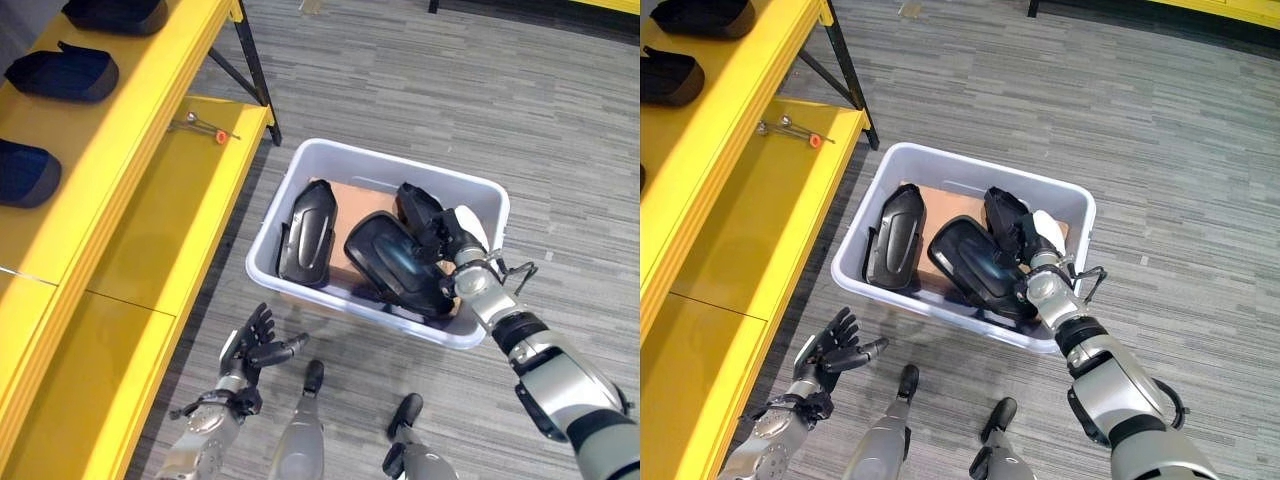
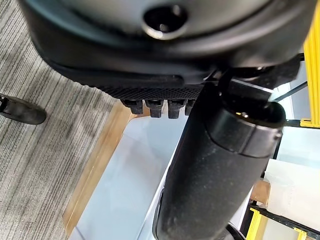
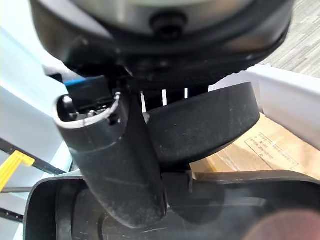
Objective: Move parts from the plastic box to the shelf.
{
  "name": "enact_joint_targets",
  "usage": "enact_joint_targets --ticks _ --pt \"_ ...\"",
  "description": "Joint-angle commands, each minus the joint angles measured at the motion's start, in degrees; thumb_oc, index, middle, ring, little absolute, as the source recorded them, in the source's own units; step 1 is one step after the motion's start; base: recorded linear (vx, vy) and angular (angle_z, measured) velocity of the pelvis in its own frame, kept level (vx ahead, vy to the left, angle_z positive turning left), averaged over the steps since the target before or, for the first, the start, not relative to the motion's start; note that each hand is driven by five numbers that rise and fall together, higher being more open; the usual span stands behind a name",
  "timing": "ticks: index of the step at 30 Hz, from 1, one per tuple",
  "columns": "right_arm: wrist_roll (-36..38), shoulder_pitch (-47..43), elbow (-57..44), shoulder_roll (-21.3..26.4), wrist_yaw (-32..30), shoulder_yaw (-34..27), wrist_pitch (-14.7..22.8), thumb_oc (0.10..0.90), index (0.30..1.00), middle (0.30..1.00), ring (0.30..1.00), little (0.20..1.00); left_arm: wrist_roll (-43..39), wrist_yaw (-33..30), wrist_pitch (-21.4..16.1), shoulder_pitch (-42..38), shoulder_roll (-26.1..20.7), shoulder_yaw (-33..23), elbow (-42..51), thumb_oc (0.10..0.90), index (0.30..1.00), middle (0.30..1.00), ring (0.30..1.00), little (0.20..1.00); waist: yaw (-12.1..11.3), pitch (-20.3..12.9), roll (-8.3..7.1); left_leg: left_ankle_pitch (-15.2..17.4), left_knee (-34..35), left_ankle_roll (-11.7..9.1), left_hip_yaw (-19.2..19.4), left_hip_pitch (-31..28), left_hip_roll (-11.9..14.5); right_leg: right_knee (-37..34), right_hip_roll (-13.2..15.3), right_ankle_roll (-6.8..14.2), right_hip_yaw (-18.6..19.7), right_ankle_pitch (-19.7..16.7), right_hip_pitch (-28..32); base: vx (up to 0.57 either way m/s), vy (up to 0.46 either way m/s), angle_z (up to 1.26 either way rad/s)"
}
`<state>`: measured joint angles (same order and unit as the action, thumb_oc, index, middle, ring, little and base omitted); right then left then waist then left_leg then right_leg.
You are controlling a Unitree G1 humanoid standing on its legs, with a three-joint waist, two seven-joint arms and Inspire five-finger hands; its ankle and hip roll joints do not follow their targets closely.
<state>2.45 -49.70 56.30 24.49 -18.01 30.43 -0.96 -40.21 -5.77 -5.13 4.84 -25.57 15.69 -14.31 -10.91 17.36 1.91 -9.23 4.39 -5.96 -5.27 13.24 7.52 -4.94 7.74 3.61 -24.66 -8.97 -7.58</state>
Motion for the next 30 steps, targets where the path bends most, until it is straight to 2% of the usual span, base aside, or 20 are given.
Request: enact_joint_targets --ticks 1,7,8,9,10,12,13,30 --pt "6.66 -8.46 1.26 -1.20 -2.30 -4.53 4.83 0.400 0.300 0.300 0.300 0.300 -0.65 0.83 -3.94 -1.73 -1.49 2.13 2.28 0.900 1.000 1.000 1.000 1.000 -1.26 -2.66 -2.96 3.00 0.61 0.43 2.70 -3.79 1.97 3.91 7.35 6.27 1.39 2.38 -0.05 0.00 0.000 0.00" --pt "8.33 -7.79 2.25 -1.58 -1.34 -4.86 5.00 0.400 0.300 0.300 0.300 0.300 -0.67 0.99 -3.87 -1.64 -1.58 2.11 2.55 0.900 1.000 1.000 1.000 1.000 -1.40 -2.67 -2.89 3.01 0.61 0.53 2.48 -3.86 1.92 3.87 7.28 6.19 1.43 2.42 0.02 0.00 0.000 0.00" --pt "8.79 -7.92 3.57 -1.70 -0.97 -5.06 5.00 0.447 0.366 0.366 0.366 0.366 -0.62 1.14 -3.83 -1.73 -1.58 2.32 2.39 0.900 1.000 1.000 1.000 1.000 -1.56 -2.62 -2.87 3.08 0.61 0.56 2.45 -3.88 1.85 3.84 7.27 6.20 1.32 2.43 0.11 0.00 0.000 0.00" --pt "9.01 -7.92 4.03 -1.84 -0.86 -5.16 5.04 0.561 0.525 0.525 0.525 0.525 -0.66 1.20 -3.79 -1.77 -1.58 2.40 2.31 0.900 1.000 1.000 1.000 1.000 -1.63 -2.62 -2.87 3.13 0.61 0.58 2.46 -3.93 1.83 3.81 7.27 6.22 1.26 2.41 0.17 0.00 0.000 0.00" --pt "9.30 -7.78 4.22 -1.91 -0.73 -5.24 5.03 0.610 0.594 0.594 0.594 0.594 -0.69 1.24 -3.74 -1.77 -1.57 2.41 2.34 0.900 1.000 1.000 1.000 1.000 -1.67 -2.67 -2.84 3.15 0.61 0.60 2.41 -3.95 1.83 3.77 7.27 6.22 1.31 2.42 0.21 0.00 0.000 0.00" --pt "9.36 -7.83 4.48 -1.85 -0.77 -5.33 5.02 0.663 0.668 0.668 0.668 0.668 -0.66 1.24 -3.72 -1.74 -1.55 2.45 2.27 0.900 1.000 1.000 1.000 1.000 -1.68 -2.68 -2.83 3.19 0.61 0.61 2.41 -3.98 1.82 3.76 7.28 6.23 1.34 2.41 0.23 0.00 0.000 0.00" --pt "9.52 -7.88 5.06 -1.87 -0.58 -5.33 5.01 0.900 1.000 1.000 1.000 1.000 -0.75 1.36 -3.75 -1.72 -1.61 2.56 2.33 0.900 1.000 1.000 1.000 1.000 -1.85 -2.68 -2.81 3.23 0.61 0.61 2.37 -4.02 1.81 3.74 7.34 6.23 1.39 2.41 0.25 0.00 0.000 0.00" --pt "11.11 -7.70 5.82 -2.76 0.43 -5.62 5.35 0.900 1.000 1.000 1.000 1.000 -0.97 1.54 -3.60 -1.72 -1.88 2.69 2.02 0.900 1.000 1.000 1.000 1.000 -2.03 -2.71 -2.92 3.22 0.61 0.70 2.03 -3.98 1.76 3.93 7.20 6.19 1.18 2.40 0.17 0.00 0.000 0.00"
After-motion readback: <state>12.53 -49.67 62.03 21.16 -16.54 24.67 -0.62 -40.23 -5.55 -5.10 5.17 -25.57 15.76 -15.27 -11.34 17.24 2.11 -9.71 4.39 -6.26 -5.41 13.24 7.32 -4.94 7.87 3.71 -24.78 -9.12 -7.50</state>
